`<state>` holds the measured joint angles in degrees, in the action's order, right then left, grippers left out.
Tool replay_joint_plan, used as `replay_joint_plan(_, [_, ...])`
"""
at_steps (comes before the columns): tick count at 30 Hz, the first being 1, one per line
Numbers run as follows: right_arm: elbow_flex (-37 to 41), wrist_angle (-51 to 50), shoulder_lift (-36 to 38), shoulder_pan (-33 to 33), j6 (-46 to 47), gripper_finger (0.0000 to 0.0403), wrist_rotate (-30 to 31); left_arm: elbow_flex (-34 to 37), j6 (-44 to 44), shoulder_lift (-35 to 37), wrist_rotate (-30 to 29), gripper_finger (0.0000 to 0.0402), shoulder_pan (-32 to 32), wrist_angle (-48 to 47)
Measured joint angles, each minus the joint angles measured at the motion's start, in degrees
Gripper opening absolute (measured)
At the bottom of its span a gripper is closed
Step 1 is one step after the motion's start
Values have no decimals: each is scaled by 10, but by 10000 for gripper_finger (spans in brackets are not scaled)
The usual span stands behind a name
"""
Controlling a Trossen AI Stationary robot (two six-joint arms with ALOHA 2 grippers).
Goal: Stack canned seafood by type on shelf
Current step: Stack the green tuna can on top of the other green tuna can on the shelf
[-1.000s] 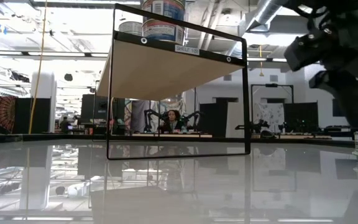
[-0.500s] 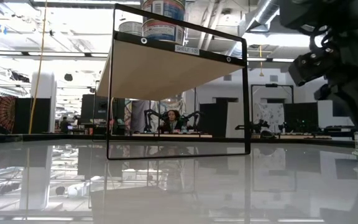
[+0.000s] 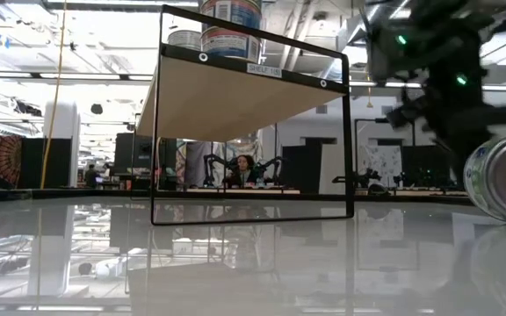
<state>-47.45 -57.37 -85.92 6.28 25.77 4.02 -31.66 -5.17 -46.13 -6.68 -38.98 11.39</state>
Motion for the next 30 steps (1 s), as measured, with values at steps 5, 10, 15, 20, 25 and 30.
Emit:
replay_joint_plan(5, [-44, -60, 46, -36, -18, 53, 58, 0, -7, 0, -8, 226, 0, -4])
replay_joint_plan(10, [-109, -82, 90, -21, -5, 72, 3, 0, 4, 0, -33, 226, 0, -11])
replay_joint_plan(15, [-160, -78, 94, 39, 38, 159, -68, 0, 12, 0, -57, 226, 0, -19])
replay_joint_plan(20, [-167, -27, 60, 121, 101, 273, -40, 0, 12, 0, -77, 226, 0, -19])
replay_joint_plan(25, [-166, -82, 13, 180, 126, 322, 10, 0, 8, 0, -78, 226, 0, -15])
replay_joint_plan(30, [-166, -83, -9, 208, 134, 327, 37, 0, 20, 0, -78, 226, 0, -15])
